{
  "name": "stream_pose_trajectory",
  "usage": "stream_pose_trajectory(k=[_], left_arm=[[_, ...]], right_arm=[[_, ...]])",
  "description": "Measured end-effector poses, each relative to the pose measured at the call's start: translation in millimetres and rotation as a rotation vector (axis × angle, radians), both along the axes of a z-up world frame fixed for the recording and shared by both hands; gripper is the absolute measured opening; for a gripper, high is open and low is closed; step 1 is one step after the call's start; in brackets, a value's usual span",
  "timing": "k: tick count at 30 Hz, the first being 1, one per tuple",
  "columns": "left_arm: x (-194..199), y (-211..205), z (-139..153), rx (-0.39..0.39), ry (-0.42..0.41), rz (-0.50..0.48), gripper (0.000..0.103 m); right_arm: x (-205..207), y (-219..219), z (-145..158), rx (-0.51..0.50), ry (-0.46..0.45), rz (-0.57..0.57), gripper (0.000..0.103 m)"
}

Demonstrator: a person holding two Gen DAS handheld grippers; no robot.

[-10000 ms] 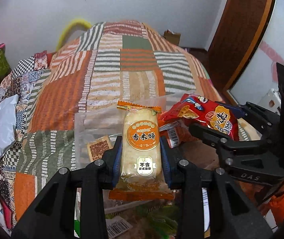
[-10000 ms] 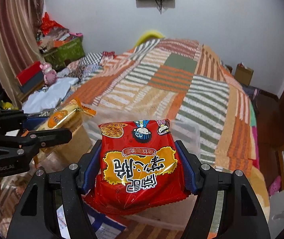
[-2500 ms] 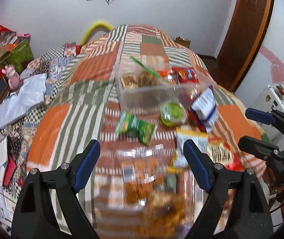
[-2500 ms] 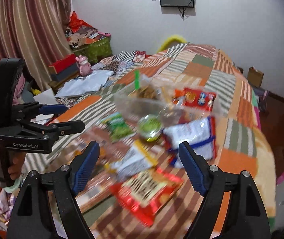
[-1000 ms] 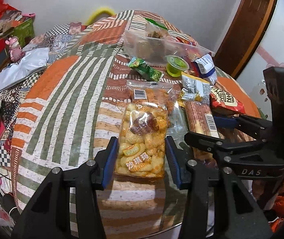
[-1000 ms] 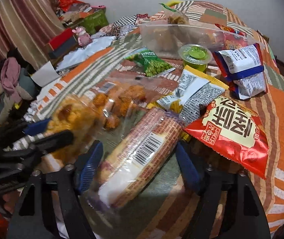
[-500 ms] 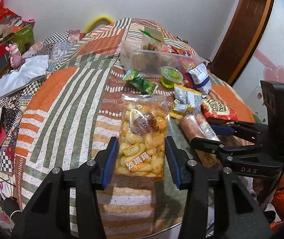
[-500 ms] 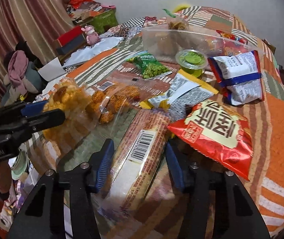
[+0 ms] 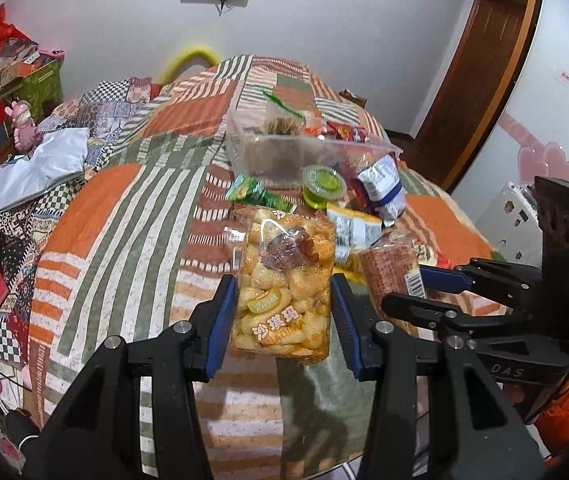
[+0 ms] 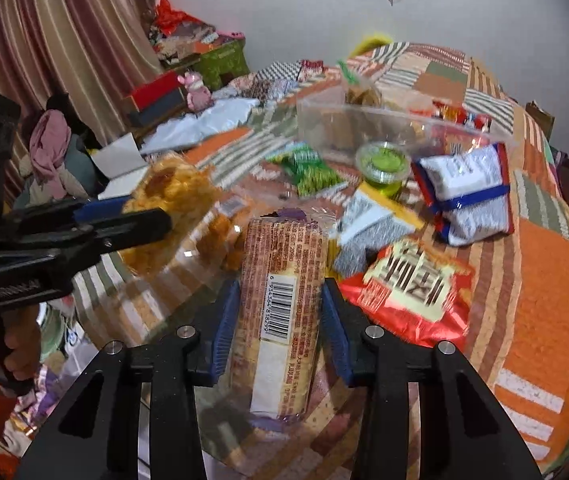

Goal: Organize snacks
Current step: 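Lift the wafer roll with the right gripper while the left lifts the puffed snack bag, then drop the wafer roll into the box with the right gripper while the left drops the puffed bag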

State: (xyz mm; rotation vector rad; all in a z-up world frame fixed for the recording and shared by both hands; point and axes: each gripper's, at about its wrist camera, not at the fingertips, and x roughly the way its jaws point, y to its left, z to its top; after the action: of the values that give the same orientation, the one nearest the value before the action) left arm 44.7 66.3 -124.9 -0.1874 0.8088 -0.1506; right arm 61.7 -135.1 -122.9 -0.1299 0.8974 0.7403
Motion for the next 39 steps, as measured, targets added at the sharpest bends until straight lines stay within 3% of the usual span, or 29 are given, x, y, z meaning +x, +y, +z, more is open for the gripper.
stream_pose_trajectory(k=[14, 23, 32, 39], left_arm=[[34.4, -3.7, 32.4, -0.02, -0.079, 0.005, 0.047], [85.3, -6.3, 51.5, -0.009, -0.111, 0.005, 0.047], [154.6, 17.4, 42.2, -0.031, -0.069, 0.053, 0.047], [205.4, 29.5, 18.7, 0.006, -0.017, 0.074, 0.047]], right_arm=[[31.7, -23.1, 32.0, 0.081, -0.088, -0.089, 0.037], [71.1, -38.1, 59.0, 0.111, -0.168, -0.153, 0.037], [135.2, -41.0, 67.1, 0.135, -0.178, -0.206, 0.037], [178.9, -31.3, 63.8, 0.116, -0.189, -0.221, 0.037]])
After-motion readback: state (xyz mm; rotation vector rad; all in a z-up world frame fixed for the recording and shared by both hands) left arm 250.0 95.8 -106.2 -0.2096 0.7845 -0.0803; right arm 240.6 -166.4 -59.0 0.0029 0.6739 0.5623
